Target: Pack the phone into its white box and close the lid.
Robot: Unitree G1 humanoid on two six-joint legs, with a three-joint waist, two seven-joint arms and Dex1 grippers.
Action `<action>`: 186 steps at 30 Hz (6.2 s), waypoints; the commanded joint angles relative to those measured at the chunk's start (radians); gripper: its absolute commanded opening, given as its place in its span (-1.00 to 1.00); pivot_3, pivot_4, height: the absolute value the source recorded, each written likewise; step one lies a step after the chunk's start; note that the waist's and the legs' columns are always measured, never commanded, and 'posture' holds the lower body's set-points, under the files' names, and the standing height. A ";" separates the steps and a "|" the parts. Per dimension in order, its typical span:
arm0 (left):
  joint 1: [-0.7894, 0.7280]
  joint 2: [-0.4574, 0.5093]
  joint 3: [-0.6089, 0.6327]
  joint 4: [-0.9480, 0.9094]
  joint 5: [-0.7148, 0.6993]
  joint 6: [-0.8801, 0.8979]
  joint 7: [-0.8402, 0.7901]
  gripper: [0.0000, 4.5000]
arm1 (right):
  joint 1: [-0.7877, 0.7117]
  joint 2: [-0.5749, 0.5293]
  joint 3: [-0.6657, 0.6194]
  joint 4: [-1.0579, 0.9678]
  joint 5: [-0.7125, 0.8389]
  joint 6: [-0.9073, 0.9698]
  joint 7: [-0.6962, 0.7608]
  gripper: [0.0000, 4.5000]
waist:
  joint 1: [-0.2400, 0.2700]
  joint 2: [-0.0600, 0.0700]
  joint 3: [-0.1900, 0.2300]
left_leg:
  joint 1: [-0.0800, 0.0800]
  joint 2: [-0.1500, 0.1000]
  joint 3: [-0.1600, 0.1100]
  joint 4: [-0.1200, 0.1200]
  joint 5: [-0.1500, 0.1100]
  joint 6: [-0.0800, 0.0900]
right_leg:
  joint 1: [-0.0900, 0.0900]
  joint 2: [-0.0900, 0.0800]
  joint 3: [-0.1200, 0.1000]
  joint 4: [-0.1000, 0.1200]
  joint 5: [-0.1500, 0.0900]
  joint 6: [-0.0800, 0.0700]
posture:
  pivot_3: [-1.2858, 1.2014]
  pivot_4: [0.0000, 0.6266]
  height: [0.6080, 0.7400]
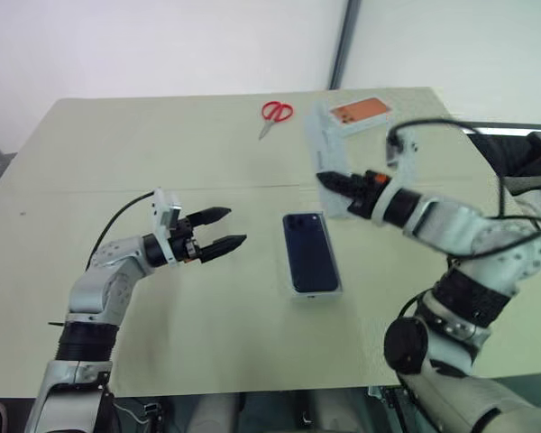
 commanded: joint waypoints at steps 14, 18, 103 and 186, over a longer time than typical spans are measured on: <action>0.020 -0.038 0.063 -0.075 -0.014 0.017 0.111 1.00 | 0.428 -0.086 0.517 -0.103 0.846 -0.581 -0.402 -0.97 | -0.029 0.001 0.000 | 0.002 0.001 0.002 0.001 0.002 0.003 | 0.001 0.002 0.002 0.001 0.000 0.000 | 0.03 -0.52 1.00; 0.026 -0.036 0.064 -0.094 -0.029 0.032 0.096 1.00 | 0.480 -0.142 0.582 -0.094 0.846 -0.598 -0.375 -0.97 | -0.023 0.001 0.000 | 0.001 0.001 0.002 0.001 0.002 0.003 | 0.001 0.002 0.002 0.001 0.000 0.000 | 0.03 -0.52 1.00; 0.174 -0.176 -0.173 -0.079 0.167 0.020 0.150 -1.00 | 0.461 -0.559 0.743 -0.044 -0.787 -1.099 0.568 -0.98 | 0.009 0.000 0.001 | 0.000 -0.001 0.003 0.004 0.002 0.003 | 0.004 -0.001 0.002 -0.006 0.001 0.002 | 0.03 -0.52 1.00; -0.104 -0.291 -0.291 0.273 0.348 -0.151 0.070 -1.00 | 0.572 -0.511 0.736 -0.029 -0.922 -1.140 0.752 -0.98 | 0.005 0.004 0.001 | 0.007 -0.002 0.003 0.011 -0.003 0.009 | 0.021 -0.001 0.002 -0.019 0.009 0.012 | 0.03 -0.52 1.00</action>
